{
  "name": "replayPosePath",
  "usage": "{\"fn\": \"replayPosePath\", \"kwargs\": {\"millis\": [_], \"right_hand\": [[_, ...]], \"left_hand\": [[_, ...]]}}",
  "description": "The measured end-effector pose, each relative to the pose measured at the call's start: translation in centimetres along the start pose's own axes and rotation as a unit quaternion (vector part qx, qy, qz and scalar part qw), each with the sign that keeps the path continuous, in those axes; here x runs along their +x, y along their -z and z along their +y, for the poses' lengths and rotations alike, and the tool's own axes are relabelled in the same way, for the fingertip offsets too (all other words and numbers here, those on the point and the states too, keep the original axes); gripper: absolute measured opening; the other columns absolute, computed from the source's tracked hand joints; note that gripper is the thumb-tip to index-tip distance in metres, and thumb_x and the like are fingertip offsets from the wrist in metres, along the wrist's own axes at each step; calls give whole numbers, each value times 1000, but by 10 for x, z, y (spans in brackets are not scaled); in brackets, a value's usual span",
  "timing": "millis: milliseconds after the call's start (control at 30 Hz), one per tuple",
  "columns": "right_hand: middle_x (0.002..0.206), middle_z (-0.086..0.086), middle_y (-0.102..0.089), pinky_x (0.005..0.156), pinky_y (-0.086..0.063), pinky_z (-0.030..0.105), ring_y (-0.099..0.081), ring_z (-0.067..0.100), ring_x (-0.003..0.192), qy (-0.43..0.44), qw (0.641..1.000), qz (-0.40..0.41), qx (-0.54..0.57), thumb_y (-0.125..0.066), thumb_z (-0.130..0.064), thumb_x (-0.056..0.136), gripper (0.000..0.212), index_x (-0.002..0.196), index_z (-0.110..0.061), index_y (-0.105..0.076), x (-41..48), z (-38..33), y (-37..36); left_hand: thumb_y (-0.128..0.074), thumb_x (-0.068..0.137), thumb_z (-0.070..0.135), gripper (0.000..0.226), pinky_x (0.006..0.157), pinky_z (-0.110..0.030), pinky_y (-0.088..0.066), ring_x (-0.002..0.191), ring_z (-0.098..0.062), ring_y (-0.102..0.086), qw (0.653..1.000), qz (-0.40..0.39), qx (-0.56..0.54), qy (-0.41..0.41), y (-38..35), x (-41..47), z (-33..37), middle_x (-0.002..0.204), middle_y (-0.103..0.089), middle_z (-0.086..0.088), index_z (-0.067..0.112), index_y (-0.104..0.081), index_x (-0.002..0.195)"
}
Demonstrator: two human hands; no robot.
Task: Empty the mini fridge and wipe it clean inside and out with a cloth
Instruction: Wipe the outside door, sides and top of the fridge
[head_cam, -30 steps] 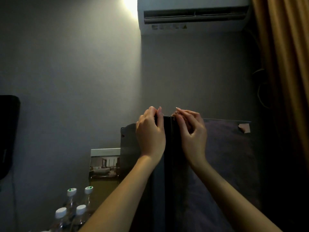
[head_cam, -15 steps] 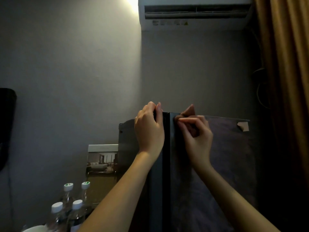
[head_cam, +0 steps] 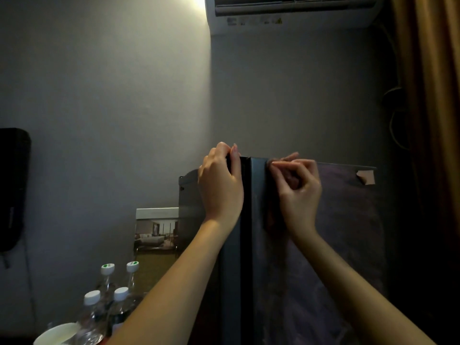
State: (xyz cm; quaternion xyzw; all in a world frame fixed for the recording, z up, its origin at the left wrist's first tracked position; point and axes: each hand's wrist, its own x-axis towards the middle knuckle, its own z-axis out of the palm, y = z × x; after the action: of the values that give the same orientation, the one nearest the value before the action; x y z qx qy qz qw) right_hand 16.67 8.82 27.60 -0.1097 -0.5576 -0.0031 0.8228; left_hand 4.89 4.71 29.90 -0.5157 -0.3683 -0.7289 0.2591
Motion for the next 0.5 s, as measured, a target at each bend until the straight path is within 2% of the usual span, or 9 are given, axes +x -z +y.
{"fn": "replayPosePath", "kwargs": {"millis": [100, 167, 233, 333, 400, 500], "right_hand": [[93, -2, -59, 85, -52, 46, -63, 18, 94, -7, 1000, 19, 1, -74, -15, 82, 2, 84, -15, -72, 8, -8, -17], [93, -3, -58, 83, -50, 40, -59, 20, 93, 34, 999, -14, -24, -73, -17, 84, 2, 85, -16, -71, -8, -16, -21], [94, -2, -56, 78, -45, 33, -53, 18, 91, 96, 991, -67, -69, -71, -20, 85, 6, 88, -15, -71, -30, -17, -13], [98, -2, -54, 79, -37, 32, -50, 17, 91, 133, 978, -101, -122, -65, -25, 88, 10, 90, -16, -68, -44, 2, 13], [98, -1, -55, 80, -38, 36, -50, 19, 91, 90, 983, -47, -153, -62, -28, 88, 9, 90, -19, -65, -33, 19, 27], [96, 7, -58, 82, -44, 50, -53, 25, 90, -4, 985, 60, -163, -62, -27, 87, 9, 88, -18, -62, 0, 31, 24]], "left_hand": [[-42, 103, 28, 28, 65, -23, -28, 74, -14, -50, 1000, -2, -2, 0, 0, 0, 0, 77, -55, 2, 14, -51, 80], [-43, 102, 27, 27, 63, -21, -24, 73, -12, -48, 1000, 3, -1, 1, 0, 1, 0, 76, -53, 4, 15, -50, 79], [-43, 102, 27, 29, 66, -24, -24, 74, -17, -51, 1000, 12, 16, 0, 0, 2, 1, 77, -54, 2, 11, -54, 81], [-40, 101, 25, 28, 74, -27, -29, 84, -24, -57, 997, 25, 70, -24, 1, -3, 3, 86, -61, -5, 10, -60, 88], [-43, 100, 22, 22, 80, -26, -30, 88, -23, -56, 994, 32, 95, -45, 0, -11, 5, 93, -60, -6, 11, -61, 95], [-42, 98, 23, 21, 86, -35, -40, 91, -24, -56, 988, 36, 128, -73, -2, -17, 6, 98, -58, -8, 10, -59, 98]]}}
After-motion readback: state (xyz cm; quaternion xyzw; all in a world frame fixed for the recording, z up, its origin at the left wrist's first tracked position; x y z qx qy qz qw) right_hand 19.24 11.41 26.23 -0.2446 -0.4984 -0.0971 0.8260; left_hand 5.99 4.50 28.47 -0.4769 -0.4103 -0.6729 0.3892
